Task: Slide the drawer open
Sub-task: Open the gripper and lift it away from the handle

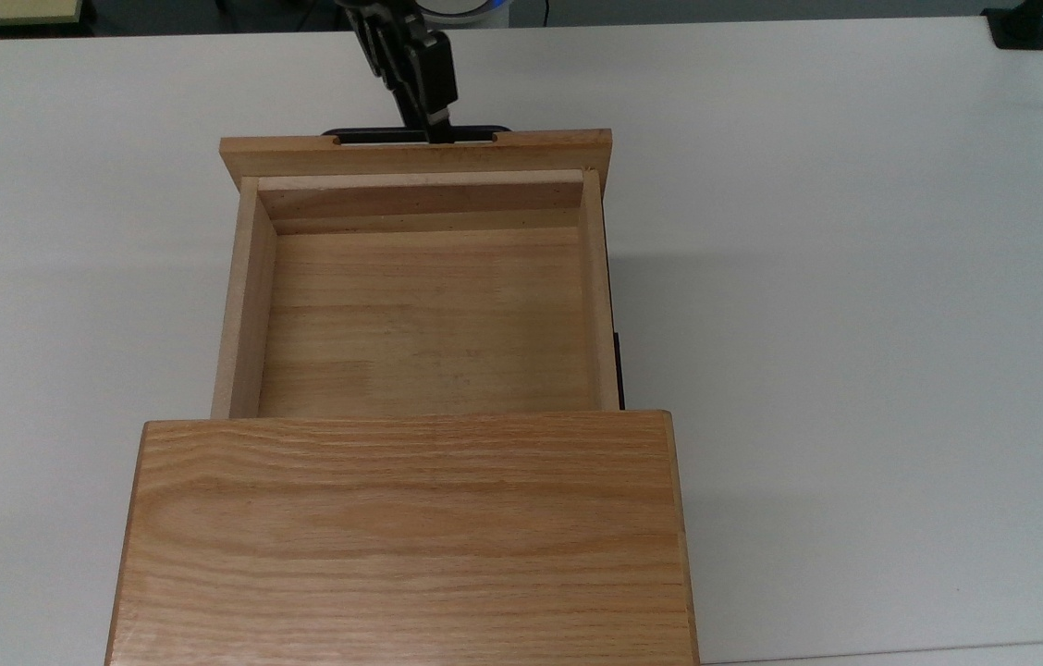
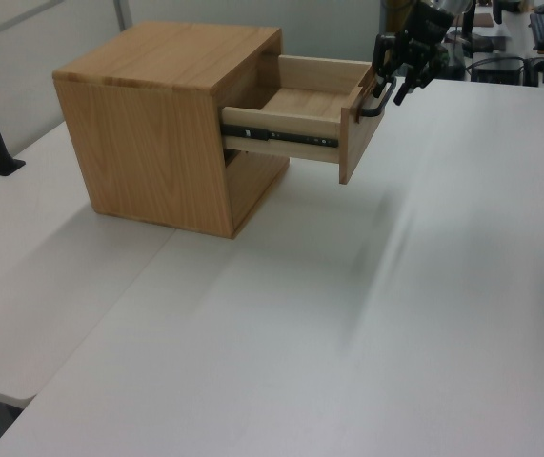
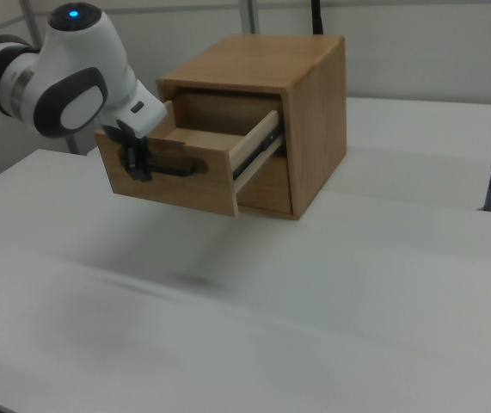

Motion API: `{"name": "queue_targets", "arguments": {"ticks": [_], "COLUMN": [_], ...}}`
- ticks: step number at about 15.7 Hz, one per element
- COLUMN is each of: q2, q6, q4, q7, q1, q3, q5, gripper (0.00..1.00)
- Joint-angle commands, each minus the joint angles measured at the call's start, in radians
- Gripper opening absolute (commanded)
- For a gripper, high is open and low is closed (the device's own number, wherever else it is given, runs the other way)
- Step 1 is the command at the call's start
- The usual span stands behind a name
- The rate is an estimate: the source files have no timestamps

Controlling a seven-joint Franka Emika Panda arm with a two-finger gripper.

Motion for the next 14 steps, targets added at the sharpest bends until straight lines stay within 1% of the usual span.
{"name": "queue_targets", "arguments": {"ticks": [1, 3, 4, 6, 8, 9, 10, 11, 13, 14], "q2": [-0.024, -0.026, -0.026, -0.024, -0.023, -0.02, -0.012, 0.006, 0.055, 0.083], "q6": [-0.127, -0.267, -0.334, -0.44, -0.519, -0.56, -0.599, -0.632, -0.695, -0.715], "q4": [0.039, 0.094, 0.119, 0.17, 0.22, 0.245, 0.268, 0.297, 0.366, 0.4], "q7": [-0.097, -0.231, -0.323, -0.489, -0.606, -0.697, -0.783, -0.828, -0.833, -0.833], "q1": [0.001, -0.007, -0.007, -0.001, 0.009, 0.01, 0.013, 0.013, 0.013, 0.013], "q3": [0.002, 0.002, 0.002, 0.005, 0.01, 0.016, 0.02, 0.022, 0.024, 0.024], "q5": [0.011, 0.007, -0.007, -0.085, -0.175, -0.232, -0.271, -0.294, -0.34, -0.346], "gripper": [1.0, 1.0, 1.0, 1.0, 1.0, 1.0, 1.0, 1.0, 1.0, 1.0]}}
